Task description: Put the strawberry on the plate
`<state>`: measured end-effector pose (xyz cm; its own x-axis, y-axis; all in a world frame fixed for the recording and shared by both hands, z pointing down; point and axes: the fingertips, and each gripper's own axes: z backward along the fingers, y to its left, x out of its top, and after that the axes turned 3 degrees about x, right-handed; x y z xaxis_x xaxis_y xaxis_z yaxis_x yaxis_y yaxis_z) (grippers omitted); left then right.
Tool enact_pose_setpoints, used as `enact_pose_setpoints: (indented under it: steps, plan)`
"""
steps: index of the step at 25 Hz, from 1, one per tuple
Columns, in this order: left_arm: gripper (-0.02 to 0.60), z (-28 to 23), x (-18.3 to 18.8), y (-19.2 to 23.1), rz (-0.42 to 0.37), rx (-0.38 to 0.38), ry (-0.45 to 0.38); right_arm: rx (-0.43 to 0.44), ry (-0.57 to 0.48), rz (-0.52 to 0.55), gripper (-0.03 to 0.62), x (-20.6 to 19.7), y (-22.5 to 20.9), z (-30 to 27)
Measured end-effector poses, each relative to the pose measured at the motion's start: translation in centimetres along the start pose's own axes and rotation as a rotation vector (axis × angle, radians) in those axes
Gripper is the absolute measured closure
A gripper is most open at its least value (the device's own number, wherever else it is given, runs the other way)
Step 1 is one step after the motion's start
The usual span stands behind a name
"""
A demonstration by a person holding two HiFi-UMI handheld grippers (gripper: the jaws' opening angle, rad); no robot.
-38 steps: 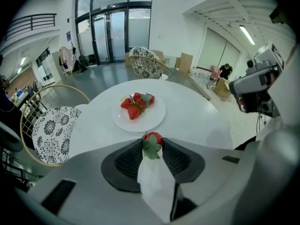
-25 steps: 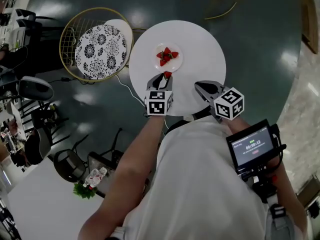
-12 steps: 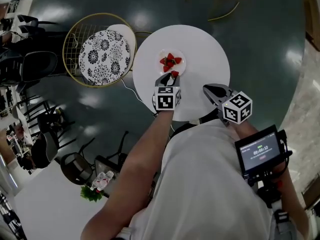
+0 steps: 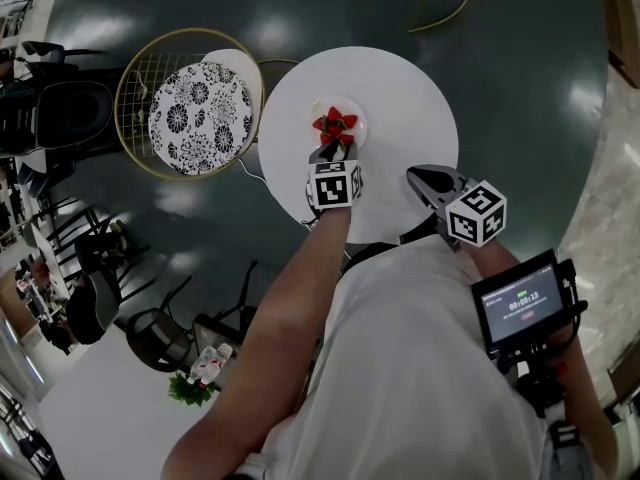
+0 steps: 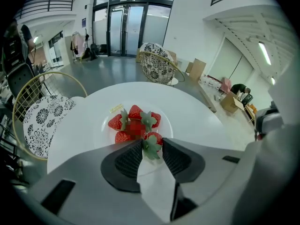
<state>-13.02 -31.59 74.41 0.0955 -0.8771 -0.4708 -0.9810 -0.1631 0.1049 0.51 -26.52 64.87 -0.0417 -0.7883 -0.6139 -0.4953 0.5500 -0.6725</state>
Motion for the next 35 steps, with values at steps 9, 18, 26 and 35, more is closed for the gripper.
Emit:
enact_pose_setpoints:
  steps: [9,18,26,35]
  plan:
    - [0.440,-0.6,-0.3,-0.1,-0.005,0.020,0.012,-0.017,-0.005,-0.010,0.588,0.2,-0.4,0.3]
    - [0.437,0.0,0.4,-0.6,0.000,-0.010,-0.027,-0.017,-0.011,0.001,0.588,0.4,-0.6,0.4]
    - [0.437,2.1,1.5,-1.0,0.024,-0.033,-0.129,-0.030,-0.035,0.028,0.587,1.8,-1.9,0.8]
    - [0.440,7.7,2.1,-1.3,-0.014,-0.058,-0.289,-0.025,-0.079,0.097,0.588,4.0,-0.9,0.9]
